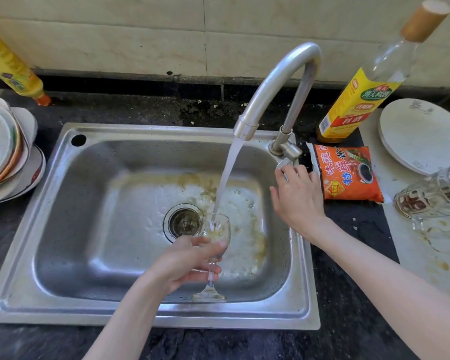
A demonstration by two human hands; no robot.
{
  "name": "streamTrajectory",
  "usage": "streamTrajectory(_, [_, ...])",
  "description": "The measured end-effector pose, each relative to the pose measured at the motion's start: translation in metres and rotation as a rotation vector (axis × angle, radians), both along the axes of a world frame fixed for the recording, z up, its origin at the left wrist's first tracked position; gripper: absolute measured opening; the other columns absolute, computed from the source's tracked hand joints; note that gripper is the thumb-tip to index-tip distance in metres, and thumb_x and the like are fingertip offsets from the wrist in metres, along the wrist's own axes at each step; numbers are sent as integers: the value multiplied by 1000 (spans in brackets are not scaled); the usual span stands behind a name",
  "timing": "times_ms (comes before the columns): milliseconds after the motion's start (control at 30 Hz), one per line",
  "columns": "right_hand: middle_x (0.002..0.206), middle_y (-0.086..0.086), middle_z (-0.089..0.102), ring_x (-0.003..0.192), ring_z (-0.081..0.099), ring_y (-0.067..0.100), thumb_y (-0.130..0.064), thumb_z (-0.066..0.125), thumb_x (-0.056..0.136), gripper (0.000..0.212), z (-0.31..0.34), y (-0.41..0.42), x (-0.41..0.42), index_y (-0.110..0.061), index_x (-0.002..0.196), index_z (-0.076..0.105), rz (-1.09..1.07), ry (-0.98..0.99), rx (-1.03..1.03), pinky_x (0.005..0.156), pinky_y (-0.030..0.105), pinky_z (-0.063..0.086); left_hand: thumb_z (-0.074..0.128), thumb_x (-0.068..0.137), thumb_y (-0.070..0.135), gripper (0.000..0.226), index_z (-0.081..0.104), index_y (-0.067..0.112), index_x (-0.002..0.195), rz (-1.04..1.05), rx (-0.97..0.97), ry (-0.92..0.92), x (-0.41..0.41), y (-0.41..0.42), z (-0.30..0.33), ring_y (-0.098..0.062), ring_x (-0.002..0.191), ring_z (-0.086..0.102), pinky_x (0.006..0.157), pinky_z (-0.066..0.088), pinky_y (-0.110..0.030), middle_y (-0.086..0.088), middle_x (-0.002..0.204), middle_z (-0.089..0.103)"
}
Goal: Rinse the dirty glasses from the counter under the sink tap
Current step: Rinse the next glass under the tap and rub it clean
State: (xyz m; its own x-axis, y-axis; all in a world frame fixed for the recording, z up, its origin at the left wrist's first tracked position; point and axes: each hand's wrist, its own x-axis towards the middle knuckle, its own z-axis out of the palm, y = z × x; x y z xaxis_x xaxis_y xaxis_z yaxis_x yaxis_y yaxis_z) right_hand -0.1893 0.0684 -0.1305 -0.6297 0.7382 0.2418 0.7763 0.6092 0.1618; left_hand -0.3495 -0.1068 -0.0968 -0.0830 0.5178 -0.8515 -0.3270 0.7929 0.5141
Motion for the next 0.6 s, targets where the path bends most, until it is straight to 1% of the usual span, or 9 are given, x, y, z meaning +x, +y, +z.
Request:
streamTrajectory(67, [90, 9, 65, 79, 57, 28, -27, 75, 71, 36, -1, 0, 0, -2, 97, 69, 5, -1, 1, 63, 33, 41, 73, 78, 18, 53, 45, 8, 123, -9, 82, 134, 4, 2, -1, -20, 63, 65, 63, 58, -30, -12, 95, 65])
streamTrajectory(100, [91, 9, 65, 79, 58, 28, -26, 75, 71, 36, -1, 0, 0, -2, 97, 68, 7, 4, -5, 63, 34, 41, 73, 78, 18, 56, 44, 11, 125, -29, 137, 228, 6, 3, -3, -22, 66, 66, 66, 58, -32, -9, 97, 65])
streamTrajectory(167, [91, 9, 65, 80, 58, 28, -26, 75, 71, 36, -1, -1, 0, -2, 97, 68, 10, 12, -11, 63, 34, 41, 77, 73, 23, 62, 44, 19, 126, -81, 233, 416, 7, 6, -7, -24, 75, 67, 76, 57, -39, -2, 101, 66])
streamTrajectory(233, [91, 8, 65, 81, 59, 27, -25, 76, 69, 37, -2, -1, 1, -3, 97, 68, 17, 18, -4, 64, 33, 42, 78, 71, 27, 62, 44, 25, 124, -119, 289, 545, 8, 8, -7, -20, 79, 65, 77, 55, -40, 6, 101, 65])
streamTrajectory(300, [92, 7, 65, 81, 60, 26, -25, 76, 69, 38, -3, -1, 2, -3, 99, 68, 20, 22, -4, 65, 33, 43, 78, 72, 28, 62, 43, 26, 123, -129, 330, 597, 10, 10, -4, -16, 80, 63, 77, 54, -39, 9, 101, 63])
streamTrajectory(367, [93, 7, 65, 80, 59, 26, -25, 76, 69, 39, -3, -1, 2, -3, 100, 67, 11, 17, -7, 65, 34, 43, 77, 73, 25, 60, 39, 29, 120, -101, 362, 615, 13, 13, -1, -7, 78, 62, 79, 53, -35, 15, 100, 58])
streamTrajectory(433, [93, 6, 65, 78, 58, 25, -26, 75, 69, 39, -2, -2, 2, -4, 99, 67, -8, 2, -9, 64, 33, 41, 77, 74, 20, 61, 36, 34, 117, -66, 392, 614, 14, 14, -1, -3, 83, 63, 84, 52, -35, 20, 101, 56])
streamTrajectory(533, [95, 6, 65, 78, 58, 26, -26, 75, 69, 40, -1, -3, 2, -4, 101, 67, -18, -10, -25, 63, 32, 40, 78, 73, 18, 60, 40, 29, 118, -55, 408, 624, 15, 15, -4, -5, 84, 66, 86, 52, -41, 12, 106, 60])
streamTrajectory(600, [98, 7, 66, 80, 58, 26, -26, 75, 70, 42, -1, -3, 3, -3, 104, 67, -17, -17, -41, 64, 33, 41, 78, 73, 17, 60, 41, 28, 118, -47, 422, 625, 15, 15, -5, -5, 84, 66, 86, 52, -40, 9, 107, 61])
